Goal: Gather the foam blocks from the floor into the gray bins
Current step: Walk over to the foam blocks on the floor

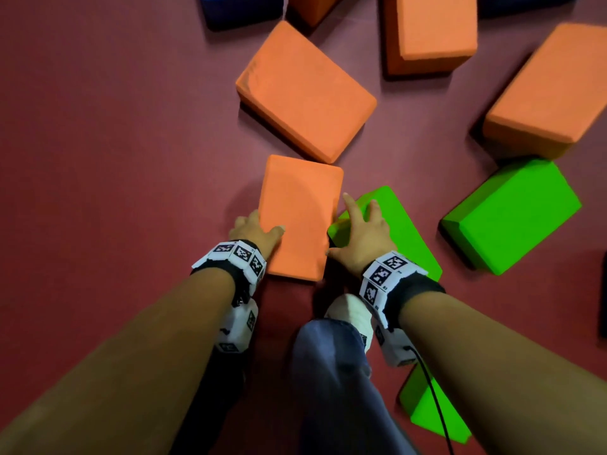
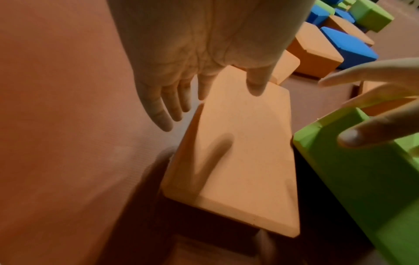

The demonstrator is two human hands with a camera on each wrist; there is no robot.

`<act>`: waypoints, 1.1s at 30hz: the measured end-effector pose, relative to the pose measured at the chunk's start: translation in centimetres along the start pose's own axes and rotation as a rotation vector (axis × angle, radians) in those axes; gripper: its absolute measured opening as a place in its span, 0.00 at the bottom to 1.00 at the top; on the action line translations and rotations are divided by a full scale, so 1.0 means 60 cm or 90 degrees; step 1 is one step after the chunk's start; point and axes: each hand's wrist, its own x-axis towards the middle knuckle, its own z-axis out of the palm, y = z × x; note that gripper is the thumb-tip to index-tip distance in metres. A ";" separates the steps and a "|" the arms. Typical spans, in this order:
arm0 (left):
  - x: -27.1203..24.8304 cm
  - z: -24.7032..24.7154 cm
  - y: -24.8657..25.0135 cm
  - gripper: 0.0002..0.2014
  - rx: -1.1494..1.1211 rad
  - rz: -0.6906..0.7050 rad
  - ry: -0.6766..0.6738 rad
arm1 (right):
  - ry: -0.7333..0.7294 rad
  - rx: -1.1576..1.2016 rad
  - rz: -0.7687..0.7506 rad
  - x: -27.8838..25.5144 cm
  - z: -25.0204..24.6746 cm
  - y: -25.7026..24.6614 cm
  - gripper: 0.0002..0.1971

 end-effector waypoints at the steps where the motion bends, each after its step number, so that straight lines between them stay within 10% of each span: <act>1: 0.009 0.009 0.005 0.35 -0.004 0.001 0.002 | -0.002 -0.018 -0.002 0.014 0.006 0.000 0.52; 7: 0.017 0.053 0.049 0.31 -0.181 -0.035 0.038 | 0.051 -0.108 0.027 0.050 0.035 -0.001 0.36; 14: 0.075 0.023 0.011 0.55 -0.224 -0.130 -0.024 | 0.097 -0.060 0.025 0.064 0.045 0.007 0.32; 19: 0.043 0.019 0.023 0.34 -0.302 -0.016 0.001 | 0.122 -0.014 -0.010 0.041 0.016 0.031 0.32; 23: -0.036 0.007 0.073 0.49 -0.281 0.048 -0.023 | 0.157 0.006 0.004 -0.031 -0.037 0.021 0.37; 33: -0.358 -0.373 -0.023 0.50 -0.373 0.081 0.126 | 0.272 -0.057 -0.032 -0.373 -0.268 -0.148 0.42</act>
